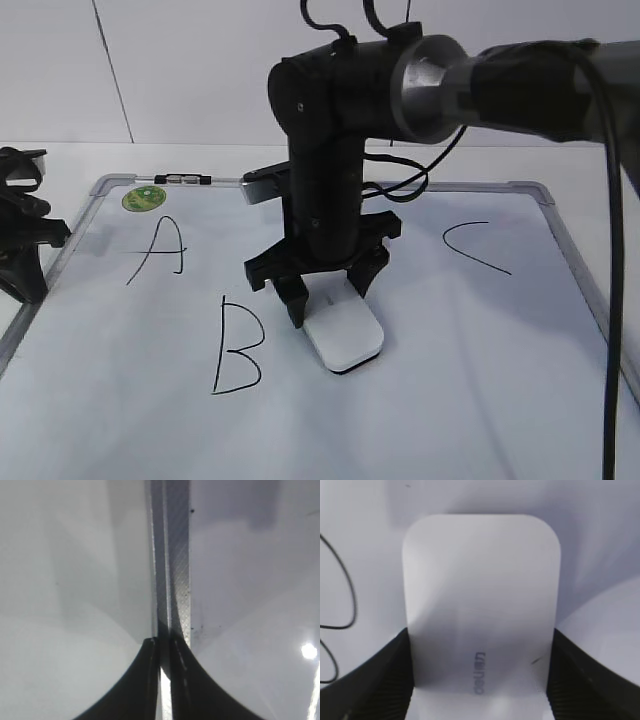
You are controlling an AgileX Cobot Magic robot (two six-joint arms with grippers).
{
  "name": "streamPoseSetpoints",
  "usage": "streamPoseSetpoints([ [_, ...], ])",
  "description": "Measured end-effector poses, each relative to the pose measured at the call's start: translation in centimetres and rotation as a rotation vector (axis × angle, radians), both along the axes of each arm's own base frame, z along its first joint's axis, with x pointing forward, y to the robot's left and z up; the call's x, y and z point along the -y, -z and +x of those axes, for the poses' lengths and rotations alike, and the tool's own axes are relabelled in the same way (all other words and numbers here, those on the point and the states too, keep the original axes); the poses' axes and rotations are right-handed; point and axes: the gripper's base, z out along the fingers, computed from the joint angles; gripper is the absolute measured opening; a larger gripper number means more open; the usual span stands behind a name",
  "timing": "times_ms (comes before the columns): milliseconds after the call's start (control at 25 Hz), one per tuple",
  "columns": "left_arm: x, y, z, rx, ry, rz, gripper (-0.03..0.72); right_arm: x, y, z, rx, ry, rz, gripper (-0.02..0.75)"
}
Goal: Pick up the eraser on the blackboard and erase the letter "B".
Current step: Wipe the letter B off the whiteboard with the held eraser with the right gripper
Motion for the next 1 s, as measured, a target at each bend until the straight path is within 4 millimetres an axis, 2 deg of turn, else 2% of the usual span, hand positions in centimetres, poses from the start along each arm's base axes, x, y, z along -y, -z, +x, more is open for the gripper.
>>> streamPoseSetpoints([
  [240, 0.0, 0.0, 0.0, 0.000, -0.001, -0.001, 0.020, -3.4, 0.0, -2.0, -0.004, -0.071, 0.056, 0.559],
  [680, 0.0, 0.0, 0.0, 0.000, -0.002, -0.003, 0.020, -9.6, -0.1, -8.3, -0.013, -0.266, 0.101, 0.559],
  [800, 0.0, 0.0, 0.0, 0.000, -0.002, -0.003, 0.020, -10.0, -0.2, -8.4, 0.007, -0.275, 0.094, 0.559],
  [1000, 0.0, 0.0, 0.0, 0.001, -0.003, -0.005, 0.020, -9.5, 0.0, -6.7, 0.076, -0.231, 0.065, 0.559],
])
